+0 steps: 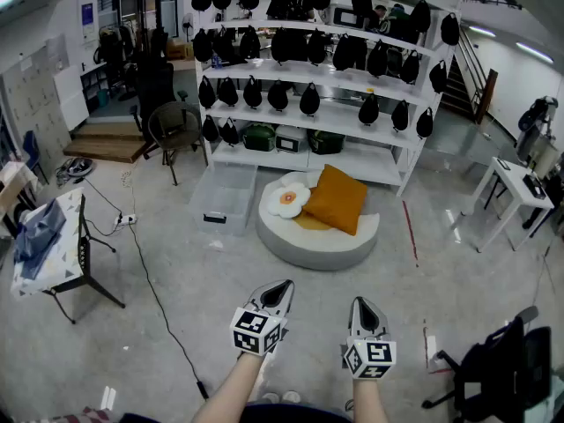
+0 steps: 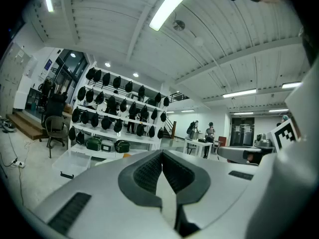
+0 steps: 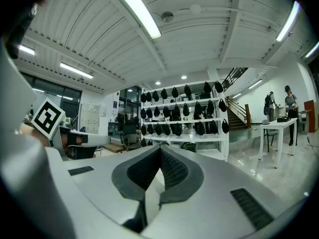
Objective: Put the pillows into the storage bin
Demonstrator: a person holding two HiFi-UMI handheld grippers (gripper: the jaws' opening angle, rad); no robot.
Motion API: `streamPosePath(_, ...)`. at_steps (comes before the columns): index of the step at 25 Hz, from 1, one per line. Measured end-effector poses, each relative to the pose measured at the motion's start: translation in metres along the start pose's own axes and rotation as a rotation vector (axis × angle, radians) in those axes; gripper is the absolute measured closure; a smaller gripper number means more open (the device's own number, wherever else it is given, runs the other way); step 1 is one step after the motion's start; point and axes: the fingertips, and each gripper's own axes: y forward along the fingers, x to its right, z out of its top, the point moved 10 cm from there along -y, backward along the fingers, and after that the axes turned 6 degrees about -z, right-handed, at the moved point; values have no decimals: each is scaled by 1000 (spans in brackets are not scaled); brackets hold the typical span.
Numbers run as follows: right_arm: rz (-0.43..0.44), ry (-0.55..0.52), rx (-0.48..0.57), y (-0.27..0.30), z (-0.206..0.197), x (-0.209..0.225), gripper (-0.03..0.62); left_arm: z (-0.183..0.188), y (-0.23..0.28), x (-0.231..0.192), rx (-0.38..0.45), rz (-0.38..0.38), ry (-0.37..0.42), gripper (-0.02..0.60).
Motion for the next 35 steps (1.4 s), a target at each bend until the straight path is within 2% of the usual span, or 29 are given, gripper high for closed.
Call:
streamPosePath(9,17,33,1,3,-1,2,595,-1,0,-2,-4,2,-11,558)
streamPosePath(19,90,76,9,0,-4,-2,592,-5,2,5,6,-61,-29,557)
streamPosePath(24,94,91,12,-3,-5,0,592,-7,4,9,15,-86,-33,557)
streamPosePath(26,91,104,12,-5,-7,2,562,-9,5,10,14,-83,-28,555)
streamPosePath(27,86,110,12,-5,-8,3,551,-9,5,10,15,-82,-28,540)
streamPosePath(29,73,130,14,-8,-10,5,506,-11,4,10,21,-81,-36,449)
streamPosePath(33,44,173,16,-10,-14,7,392,-15,1,7,31,-67,-50,363)
streamPosePath(35,40,189,15,-12,-16,7,363,-16,-2,6,35,-58,-57,326)
